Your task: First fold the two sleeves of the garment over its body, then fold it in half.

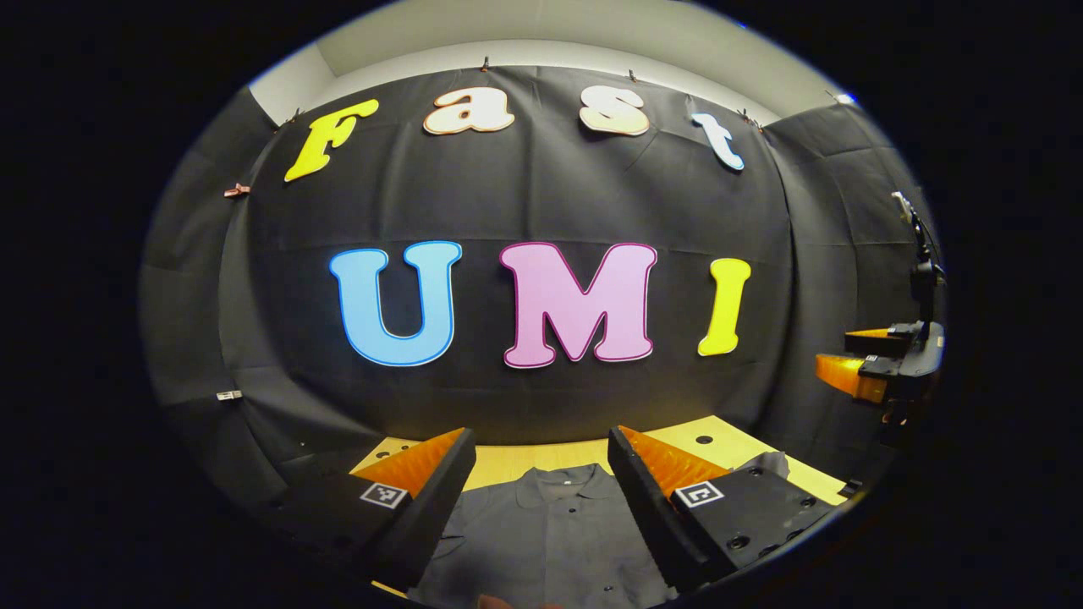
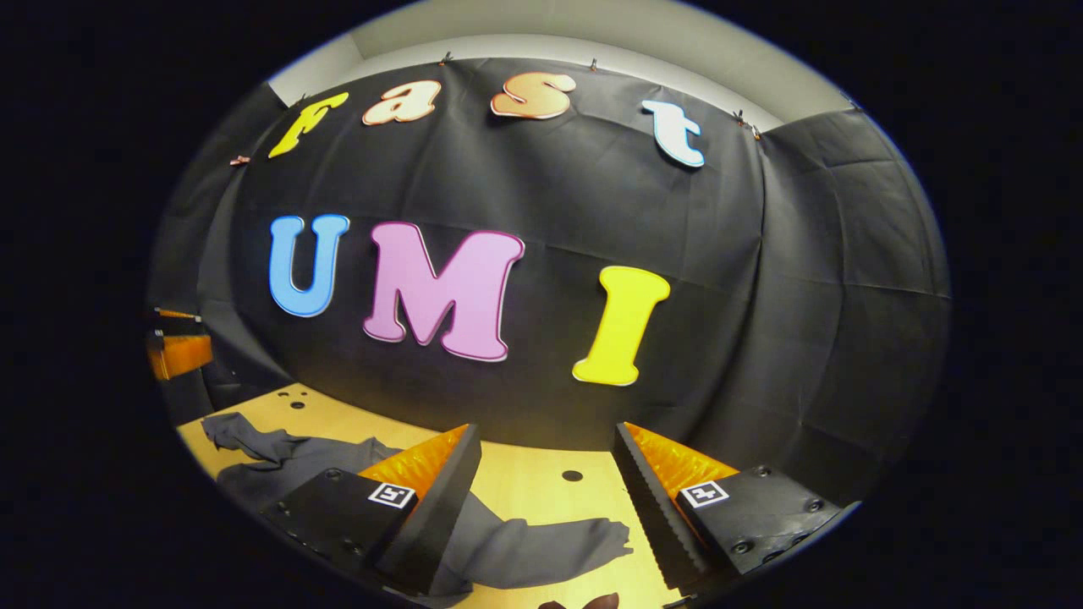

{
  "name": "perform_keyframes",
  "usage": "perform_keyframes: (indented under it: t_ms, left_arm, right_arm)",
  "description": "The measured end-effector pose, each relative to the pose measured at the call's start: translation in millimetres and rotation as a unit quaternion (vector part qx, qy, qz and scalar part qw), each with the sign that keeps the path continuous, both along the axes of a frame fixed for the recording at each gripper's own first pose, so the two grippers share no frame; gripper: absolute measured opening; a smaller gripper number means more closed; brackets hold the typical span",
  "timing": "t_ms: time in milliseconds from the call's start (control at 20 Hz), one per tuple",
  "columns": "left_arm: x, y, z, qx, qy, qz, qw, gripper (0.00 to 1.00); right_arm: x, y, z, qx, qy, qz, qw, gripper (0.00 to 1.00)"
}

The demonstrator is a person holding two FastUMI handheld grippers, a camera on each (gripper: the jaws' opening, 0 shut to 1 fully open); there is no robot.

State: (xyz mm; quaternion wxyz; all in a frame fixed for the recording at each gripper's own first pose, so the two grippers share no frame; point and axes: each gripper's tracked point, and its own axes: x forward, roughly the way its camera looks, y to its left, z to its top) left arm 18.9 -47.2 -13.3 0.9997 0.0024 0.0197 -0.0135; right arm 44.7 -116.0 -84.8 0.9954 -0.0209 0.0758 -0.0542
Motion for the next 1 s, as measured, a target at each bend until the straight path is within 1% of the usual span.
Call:
perform_keyframes:
  t_ms: [150, 450, 750, 1000]
  left_arm:
    - [12, -8, -6, 0.005, 0.010, 0.002, 1.000, 0.99]
    - [35, -27, -19, 0.008, 0.034, 0.010, 0.999, 0.99]
    - [53, -44, -34, 0.012, 0.060, 0.020, 0.998, 0.99]
    - [62, -49, -46, 0.011, 0.081, 0.034, 0.996, 0.99]
  right_arm:
    - [15, -25, -32, 0.005, 0.027, -0.006, 1.000, 0.98]
    - [45, -69, -117, 0.037, 0.093, -0.022, 0.995, 0.98]
    - [63, -107, -206, 0.048, 0.160, -0.028, 0.985, 0.98]
    - [67, -123, -268, 0.063, 0.210, -0.024, 0.975, 0.98]
